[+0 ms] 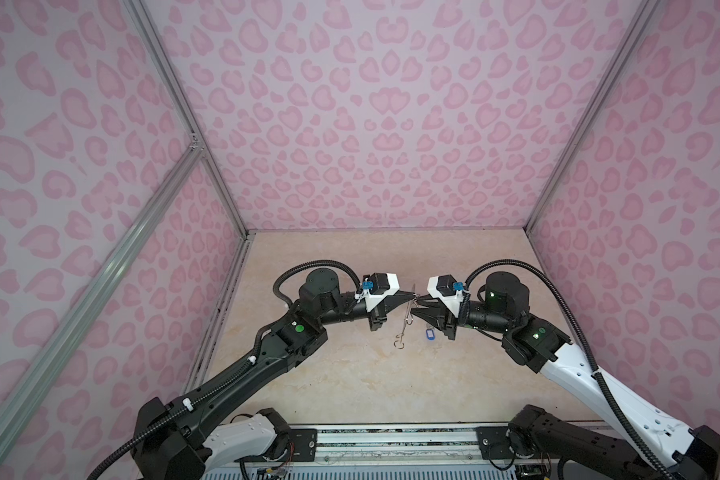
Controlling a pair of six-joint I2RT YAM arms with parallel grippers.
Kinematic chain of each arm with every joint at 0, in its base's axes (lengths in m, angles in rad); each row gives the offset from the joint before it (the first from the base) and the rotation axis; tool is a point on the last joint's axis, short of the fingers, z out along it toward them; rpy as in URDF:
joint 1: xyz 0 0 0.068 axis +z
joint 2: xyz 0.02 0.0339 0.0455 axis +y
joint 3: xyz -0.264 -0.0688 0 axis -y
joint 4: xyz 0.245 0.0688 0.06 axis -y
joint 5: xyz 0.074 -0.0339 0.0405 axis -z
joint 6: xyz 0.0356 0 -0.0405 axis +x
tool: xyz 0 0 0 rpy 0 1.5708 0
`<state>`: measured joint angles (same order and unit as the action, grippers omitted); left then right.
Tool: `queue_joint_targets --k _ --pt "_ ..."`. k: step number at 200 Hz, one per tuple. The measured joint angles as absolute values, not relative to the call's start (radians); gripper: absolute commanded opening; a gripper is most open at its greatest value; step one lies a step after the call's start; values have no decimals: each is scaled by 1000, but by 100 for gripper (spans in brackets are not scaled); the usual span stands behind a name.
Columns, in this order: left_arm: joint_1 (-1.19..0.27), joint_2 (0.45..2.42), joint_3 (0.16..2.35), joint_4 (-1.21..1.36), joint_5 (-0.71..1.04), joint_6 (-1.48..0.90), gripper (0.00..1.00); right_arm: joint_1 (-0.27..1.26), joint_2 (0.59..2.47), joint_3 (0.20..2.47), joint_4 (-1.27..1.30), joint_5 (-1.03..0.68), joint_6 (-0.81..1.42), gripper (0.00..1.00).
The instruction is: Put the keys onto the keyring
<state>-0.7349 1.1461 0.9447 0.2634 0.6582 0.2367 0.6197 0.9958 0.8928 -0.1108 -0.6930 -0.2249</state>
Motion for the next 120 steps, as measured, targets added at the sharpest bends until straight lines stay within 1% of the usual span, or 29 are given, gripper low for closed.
queue_joint_targets --k 28,53,120 --pt "-735 1146 945 263 658 237 3 623 996 893 -111 -661 -230 11" --pt "-735 1146 947 263 657 237 3 627 996 898 -118 -641 -249 0" --pt "-735 1147 967 215 628 263 3 628 972 952 -204 -599 -308 0"
